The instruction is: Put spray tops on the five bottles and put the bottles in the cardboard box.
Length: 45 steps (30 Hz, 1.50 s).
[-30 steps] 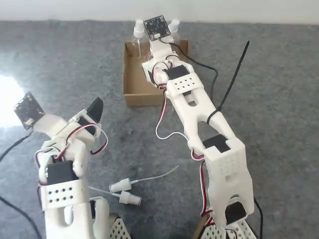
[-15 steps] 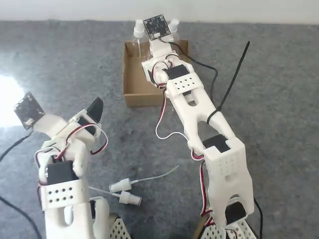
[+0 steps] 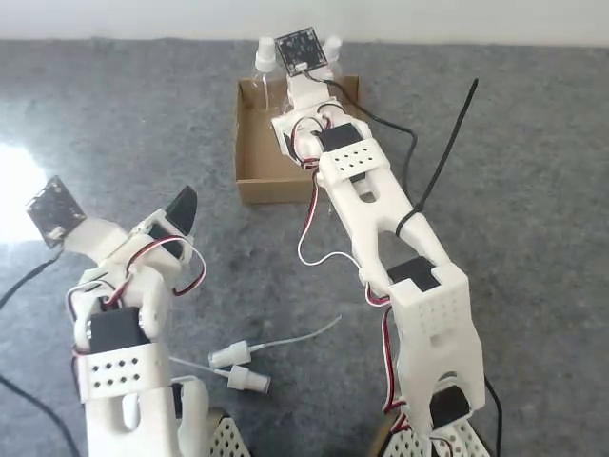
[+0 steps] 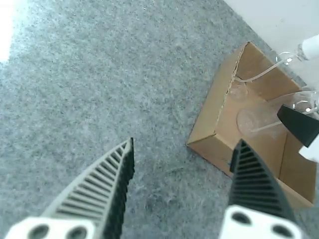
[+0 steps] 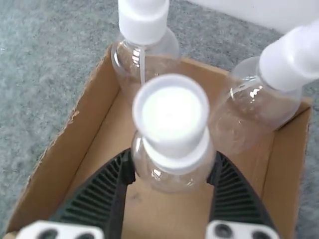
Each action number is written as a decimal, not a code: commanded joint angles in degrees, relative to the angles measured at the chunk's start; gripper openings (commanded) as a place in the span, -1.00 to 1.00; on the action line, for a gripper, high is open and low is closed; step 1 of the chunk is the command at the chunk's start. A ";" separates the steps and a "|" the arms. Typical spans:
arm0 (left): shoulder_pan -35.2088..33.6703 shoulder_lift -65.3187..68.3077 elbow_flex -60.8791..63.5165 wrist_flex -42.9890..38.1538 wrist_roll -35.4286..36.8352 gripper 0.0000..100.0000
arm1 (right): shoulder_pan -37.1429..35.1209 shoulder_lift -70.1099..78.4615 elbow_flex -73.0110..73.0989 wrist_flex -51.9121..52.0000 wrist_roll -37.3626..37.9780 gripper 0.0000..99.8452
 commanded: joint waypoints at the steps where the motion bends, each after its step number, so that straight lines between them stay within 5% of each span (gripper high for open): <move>1: -0.18 -0.79 -0.31 -1.05 -0.62 -0.42 | 0.57 0.66 -5.27 0.13 -2.37 -0.72; 37: -0.09 -0.79 0.13 -1.32 -0.70 -0.42 | 1.36 3.91 -8.44 0.48 -2.29 -0.71; 45: -0.09 -0.79 0.13 -1.32 -0.70 -0.42 | 0.66 3.82 -8.44 3.74 -2.55 -0.38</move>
